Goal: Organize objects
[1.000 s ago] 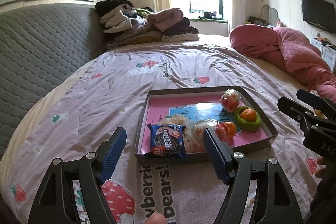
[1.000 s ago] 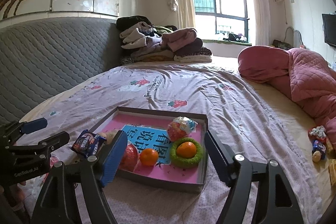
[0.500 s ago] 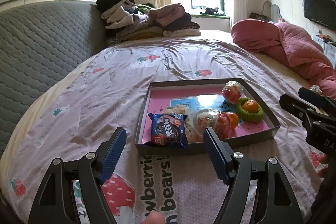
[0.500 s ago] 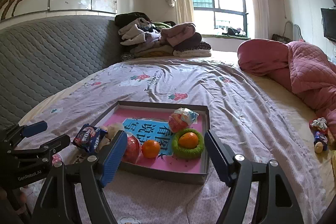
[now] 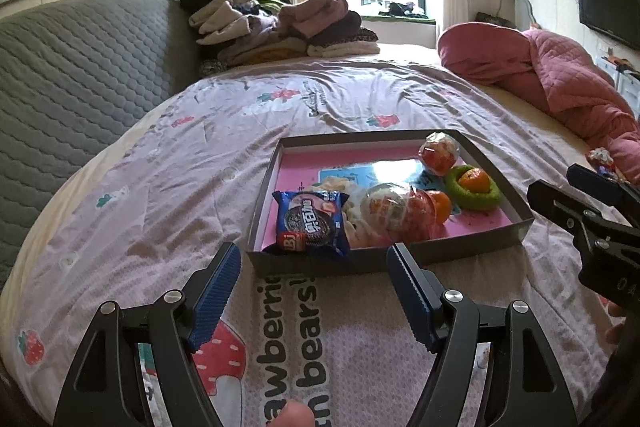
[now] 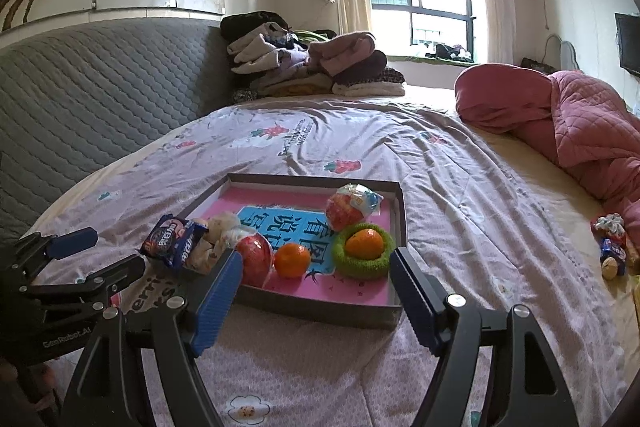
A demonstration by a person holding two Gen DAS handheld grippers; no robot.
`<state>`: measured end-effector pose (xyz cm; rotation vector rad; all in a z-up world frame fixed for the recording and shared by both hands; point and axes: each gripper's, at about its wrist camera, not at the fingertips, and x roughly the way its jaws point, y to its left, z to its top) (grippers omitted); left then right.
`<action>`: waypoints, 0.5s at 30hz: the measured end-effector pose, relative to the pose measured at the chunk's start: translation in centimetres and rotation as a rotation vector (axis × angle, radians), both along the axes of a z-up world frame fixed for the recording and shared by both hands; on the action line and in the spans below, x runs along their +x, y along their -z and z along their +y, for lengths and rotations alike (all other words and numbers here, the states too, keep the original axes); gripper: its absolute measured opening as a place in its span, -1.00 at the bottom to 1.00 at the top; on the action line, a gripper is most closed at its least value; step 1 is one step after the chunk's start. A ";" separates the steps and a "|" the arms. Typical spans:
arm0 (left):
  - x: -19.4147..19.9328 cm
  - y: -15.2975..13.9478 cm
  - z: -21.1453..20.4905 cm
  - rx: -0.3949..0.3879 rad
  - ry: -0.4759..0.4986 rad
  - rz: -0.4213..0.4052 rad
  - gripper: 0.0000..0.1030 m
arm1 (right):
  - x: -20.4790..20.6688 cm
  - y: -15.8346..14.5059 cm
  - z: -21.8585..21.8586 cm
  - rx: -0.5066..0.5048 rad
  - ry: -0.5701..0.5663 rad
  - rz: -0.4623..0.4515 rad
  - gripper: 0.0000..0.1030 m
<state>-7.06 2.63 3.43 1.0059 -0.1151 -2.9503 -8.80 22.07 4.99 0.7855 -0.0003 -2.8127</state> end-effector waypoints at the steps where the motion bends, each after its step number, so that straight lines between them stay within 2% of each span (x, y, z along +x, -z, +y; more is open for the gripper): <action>1: 0.0 0.1 0.0 0.003 0.000 -0.003 0.49 | 0.0 0.0 0.0 0.000 0.000 -0.001 0.46; 15: -0.1 1.1 0.0 0.013 -0.002 -0.040 0.49 | 0.0 0.9 0.2 -0.010 0.017 -0.036 0.46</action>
